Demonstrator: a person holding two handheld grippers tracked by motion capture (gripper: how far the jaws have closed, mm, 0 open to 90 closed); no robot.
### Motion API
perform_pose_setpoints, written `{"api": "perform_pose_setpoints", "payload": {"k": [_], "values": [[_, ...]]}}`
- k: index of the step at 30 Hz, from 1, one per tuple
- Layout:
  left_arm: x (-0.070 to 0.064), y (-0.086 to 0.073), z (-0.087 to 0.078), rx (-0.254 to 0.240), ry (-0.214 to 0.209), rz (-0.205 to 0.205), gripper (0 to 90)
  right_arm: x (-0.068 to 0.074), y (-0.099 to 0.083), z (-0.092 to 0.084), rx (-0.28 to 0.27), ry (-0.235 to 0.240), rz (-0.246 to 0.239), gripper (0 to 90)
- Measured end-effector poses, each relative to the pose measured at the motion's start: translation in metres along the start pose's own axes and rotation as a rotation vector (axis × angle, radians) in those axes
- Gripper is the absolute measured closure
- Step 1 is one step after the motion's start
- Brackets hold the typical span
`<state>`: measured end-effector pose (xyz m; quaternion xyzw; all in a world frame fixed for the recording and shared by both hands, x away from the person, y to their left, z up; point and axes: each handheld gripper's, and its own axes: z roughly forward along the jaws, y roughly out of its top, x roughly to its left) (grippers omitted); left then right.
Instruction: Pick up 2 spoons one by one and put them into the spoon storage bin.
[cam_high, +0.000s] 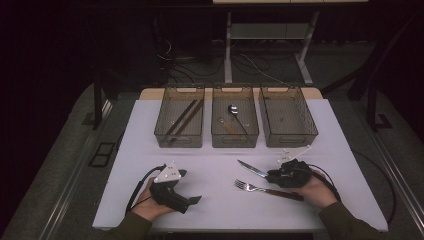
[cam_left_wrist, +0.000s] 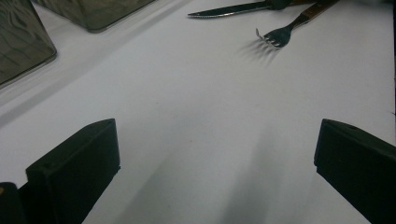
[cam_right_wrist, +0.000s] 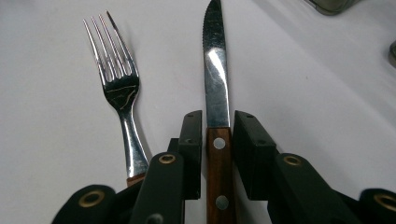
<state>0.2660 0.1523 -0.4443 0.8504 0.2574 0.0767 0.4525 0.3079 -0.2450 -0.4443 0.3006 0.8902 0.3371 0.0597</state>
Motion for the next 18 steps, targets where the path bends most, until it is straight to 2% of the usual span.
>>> {"api": "perform_pose_setpoints", "payload": {"k": [6, 18], "values": [[-0.0001, 0.0000, 0.0003, 0.001, 0.000, 0.001, 0.0, 0.0032, 0.0007, 0.0010, 0.008, -0.031, -0.023, 74.7], [-0.0002, -0.0001, 0.0009, 0.003, -0.003, 0.001, 0.0, 0.0079, 0.0015, 0.0033, -0.001, -0.058, -0.041, 74.6]]}}
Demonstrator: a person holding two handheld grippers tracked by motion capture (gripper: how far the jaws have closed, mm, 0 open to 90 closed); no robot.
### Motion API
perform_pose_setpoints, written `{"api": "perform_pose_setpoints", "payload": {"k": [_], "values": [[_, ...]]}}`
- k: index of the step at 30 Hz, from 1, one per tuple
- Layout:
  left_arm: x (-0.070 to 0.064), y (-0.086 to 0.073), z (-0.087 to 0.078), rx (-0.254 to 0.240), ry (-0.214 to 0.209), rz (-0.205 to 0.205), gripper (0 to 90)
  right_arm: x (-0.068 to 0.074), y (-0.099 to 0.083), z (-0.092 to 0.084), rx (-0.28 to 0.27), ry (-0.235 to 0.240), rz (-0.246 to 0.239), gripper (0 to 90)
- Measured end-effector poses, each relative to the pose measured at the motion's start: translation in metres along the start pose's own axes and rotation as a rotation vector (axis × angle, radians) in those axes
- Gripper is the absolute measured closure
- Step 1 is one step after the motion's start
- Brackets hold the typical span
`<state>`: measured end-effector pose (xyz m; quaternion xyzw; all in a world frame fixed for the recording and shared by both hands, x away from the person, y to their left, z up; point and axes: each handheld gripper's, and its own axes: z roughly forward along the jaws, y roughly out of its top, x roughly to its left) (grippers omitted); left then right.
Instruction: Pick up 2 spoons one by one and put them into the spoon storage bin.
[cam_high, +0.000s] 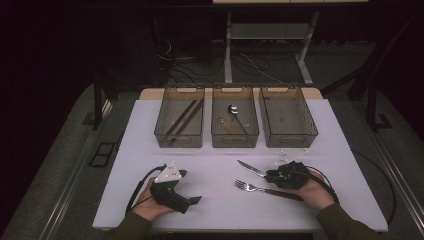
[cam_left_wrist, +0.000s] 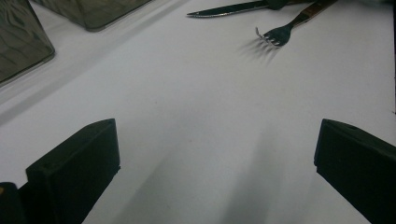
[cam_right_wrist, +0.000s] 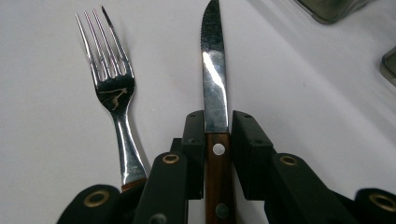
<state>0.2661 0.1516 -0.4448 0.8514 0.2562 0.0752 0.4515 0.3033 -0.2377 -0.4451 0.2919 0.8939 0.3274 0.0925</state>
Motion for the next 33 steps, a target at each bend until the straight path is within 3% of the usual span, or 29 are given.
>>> {"api": "perform_pose_setpoints", "payload": {"k": [10, 22, 33], "values": [[0.0002, -0.0002, -0.0001, 0.000, 0.000, -0.002, 0.0, -0.0009, 0.0008, 0.0025, -0.019, 0.011, 0.000, 73.7], [0.0000, 0.0001, -0.0003, 0.001, 0.000, 0.003, 0.0, -0.0006, -0.0006, 0.0027, -0.026, 0.015, -0.042, 77.1], [0.0005, -0.0001, -0.0004, -0.002, 0.000, 0.001, 0.0, -0.0082, 0.0045, -0.0028, -0.040, 0.043, -0.035, 77.1]]}}
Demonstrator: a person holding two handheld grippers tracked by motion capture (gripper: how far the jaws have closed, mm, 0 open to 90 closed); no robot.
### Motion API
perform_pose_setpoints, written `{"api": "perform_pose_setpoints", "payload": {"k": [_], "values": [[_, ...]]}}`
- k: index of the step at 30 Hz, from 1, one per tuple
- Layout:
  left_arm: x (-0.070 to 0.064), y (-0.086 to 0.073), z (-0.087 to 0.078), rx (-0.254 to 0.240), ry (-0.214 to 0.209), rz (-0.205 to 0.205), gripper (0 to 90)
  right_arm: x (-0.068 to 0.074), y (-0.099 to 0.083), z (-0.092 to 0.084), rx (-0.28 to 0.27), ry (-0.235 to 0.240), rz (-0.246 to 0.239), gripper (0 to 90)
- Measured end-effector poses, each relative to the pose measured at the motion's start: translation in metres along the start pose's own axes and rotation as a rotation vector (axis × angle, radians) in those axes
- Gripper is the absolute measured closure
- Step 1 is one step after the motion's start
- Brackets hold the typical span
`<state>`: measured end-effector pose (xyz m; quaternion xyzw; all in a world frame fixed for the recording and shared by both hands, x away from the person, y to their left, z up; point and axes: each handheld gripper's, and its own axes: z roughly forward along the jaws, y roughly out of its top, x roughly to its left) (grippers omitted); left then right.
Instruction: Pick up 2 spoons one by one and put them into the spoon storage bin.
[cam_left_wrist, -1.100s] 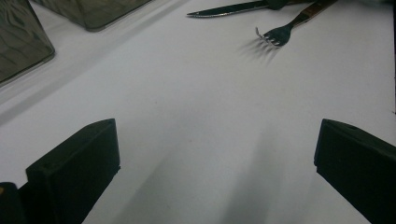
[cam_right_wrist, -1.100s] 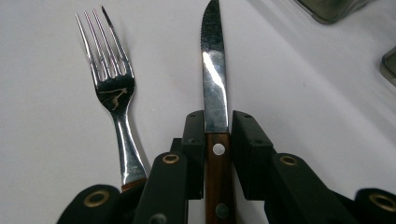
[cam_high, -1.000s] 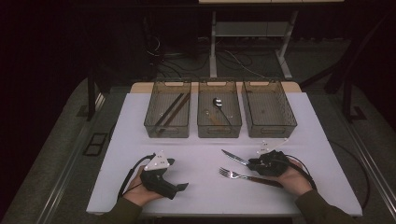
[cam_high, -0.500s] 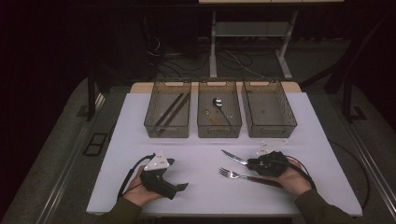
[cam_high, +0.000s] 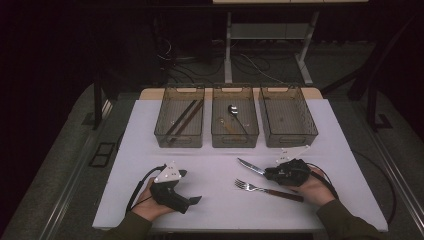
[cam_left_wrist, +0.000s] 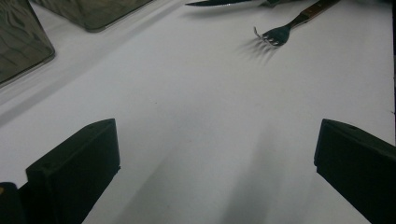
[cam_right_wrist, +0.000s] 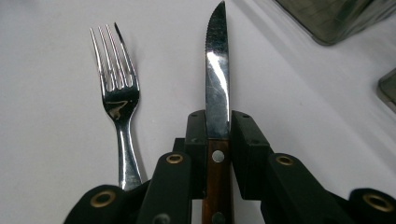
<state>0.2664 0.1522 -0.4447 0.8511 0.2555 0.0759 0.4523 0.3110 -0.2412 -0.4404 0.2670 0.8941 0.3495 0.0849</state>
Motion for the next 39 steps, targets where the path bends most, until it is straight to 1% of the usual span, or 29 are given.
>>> {"api": "perform_pose_setpoints", "payload": {"k": [2, 7, 18, 20, 22, 28, 32, 35, 39], "values": [[0.000, 0.000, 0.000, 0.000, 0.000, 0.000, 0.0, -0.001, 0.001, -0.003, -0.001, 0.000, 0.000, 77.1], [0.000, 0.000, 0.000, -0.001, 0.000, -0.001, 0.0, -0.005, 0.005, -0.013, -0.013, -0.009, 0.019, 77.0], [0.000, -0.001, 0.000, -0.003, -0.001, -0.007, 0.0, -0.015, 0.012, -0.039, -0.060, -0.019, 0.057, 77.0], [0.000, -0.001, 0.000, -0.003, -0.001, -0.008, 0.0, -0.017, 0.013, -0.044, -0.067, -0.028, 0.062, 77.0], [0.000, -0.001, 0.000, -0.004, -0.001, -0.010, 0.0, -0.019, 0.014, -0.048, -0.072, -0.032, 0.059, 77.0], [0.000, -0.001, 0.000, -0.010, 0.001, -0.017, 0.0, -0.024, 0.016, -0.057, -0.086, -0.046, 0.076, 77.0], [0.001, -0.001, 0.000, -0.009, 0.004, -0.012, 0.0, -0.029, 0.017, -0.063, -0.094, -0.050, 0.088, 77.0], [0.001, -0.001, 0.000, -0.009, 0.005, -0.012, 0.0, -0.034, 0.020, -0.067, -0.100, -0.062, 0.102, 77.0], [0.001, -0.001, 0.000, -0.010, 0.005, -0.018, 0.0, -0.044, 0.024, -0.072, -0.107, -0.081, 0.119, 77.0]]}}
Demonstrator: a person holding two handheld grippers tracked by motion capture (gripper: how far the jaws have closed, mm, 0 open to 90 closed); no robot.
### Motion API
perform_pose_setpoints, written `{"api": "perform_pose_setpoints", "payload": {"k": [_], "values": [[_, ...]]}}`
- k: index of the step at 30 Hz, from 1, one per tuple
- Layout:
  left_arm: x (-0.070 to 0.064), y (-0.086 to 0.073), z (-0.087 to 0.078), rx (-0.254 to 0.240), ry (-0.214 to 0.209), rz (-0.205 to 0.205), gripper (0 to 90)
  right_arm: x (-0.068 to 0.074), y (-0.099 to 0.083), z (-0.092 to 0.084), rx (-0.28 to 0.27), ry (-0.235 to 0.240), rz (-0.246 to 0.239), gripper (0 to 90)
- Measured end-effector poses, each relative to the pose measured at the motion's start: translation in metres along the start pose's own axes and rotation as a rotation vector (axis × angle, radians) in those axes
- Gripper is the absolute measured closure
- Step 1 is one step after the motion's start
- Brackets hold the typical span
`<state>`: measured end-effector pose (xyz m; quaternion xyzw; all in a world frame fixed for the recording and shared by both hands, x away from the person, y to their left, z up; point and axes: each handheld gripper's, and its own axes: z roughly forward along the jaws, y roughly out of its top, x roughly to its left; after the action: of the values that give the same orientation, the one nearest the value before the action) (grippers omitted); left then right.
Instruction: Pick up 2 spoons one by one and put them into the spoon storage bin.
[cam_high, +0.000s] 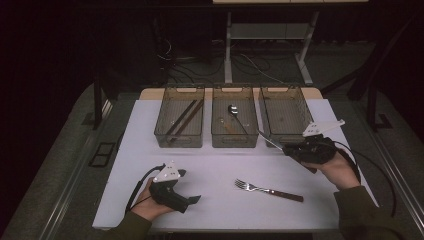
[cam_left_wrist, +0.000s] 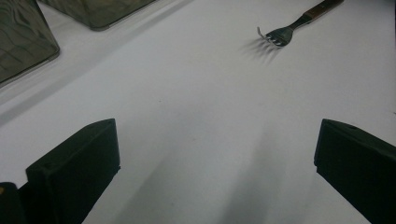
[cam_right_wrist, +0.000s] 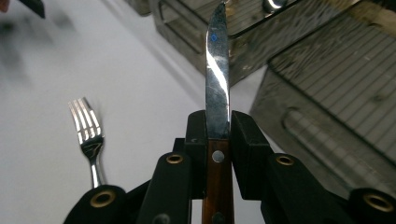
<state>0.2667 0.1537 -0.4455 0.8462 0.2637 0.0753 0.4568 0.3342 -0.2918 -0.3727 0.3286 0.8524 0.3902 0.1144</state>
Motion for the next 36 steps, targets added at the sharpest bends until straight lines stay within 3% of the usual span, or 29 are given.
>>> {"api": "perform_pose_setpoints", "payload": {"k": [17, 36], "values": [[0.000, 0.000, -0.001, -0.001, 0.000, -0.001, 0.0, -0.044, 0.032, -0.004, -0.001, -0.060, 0.048, 77.0], [0.001, -0.001, -0.001, -0.005, -0.007, -0.005, 0.0, -0.100, 0.062, 0.018, 0.010, -0.139, 0.109, 76.9]]}}
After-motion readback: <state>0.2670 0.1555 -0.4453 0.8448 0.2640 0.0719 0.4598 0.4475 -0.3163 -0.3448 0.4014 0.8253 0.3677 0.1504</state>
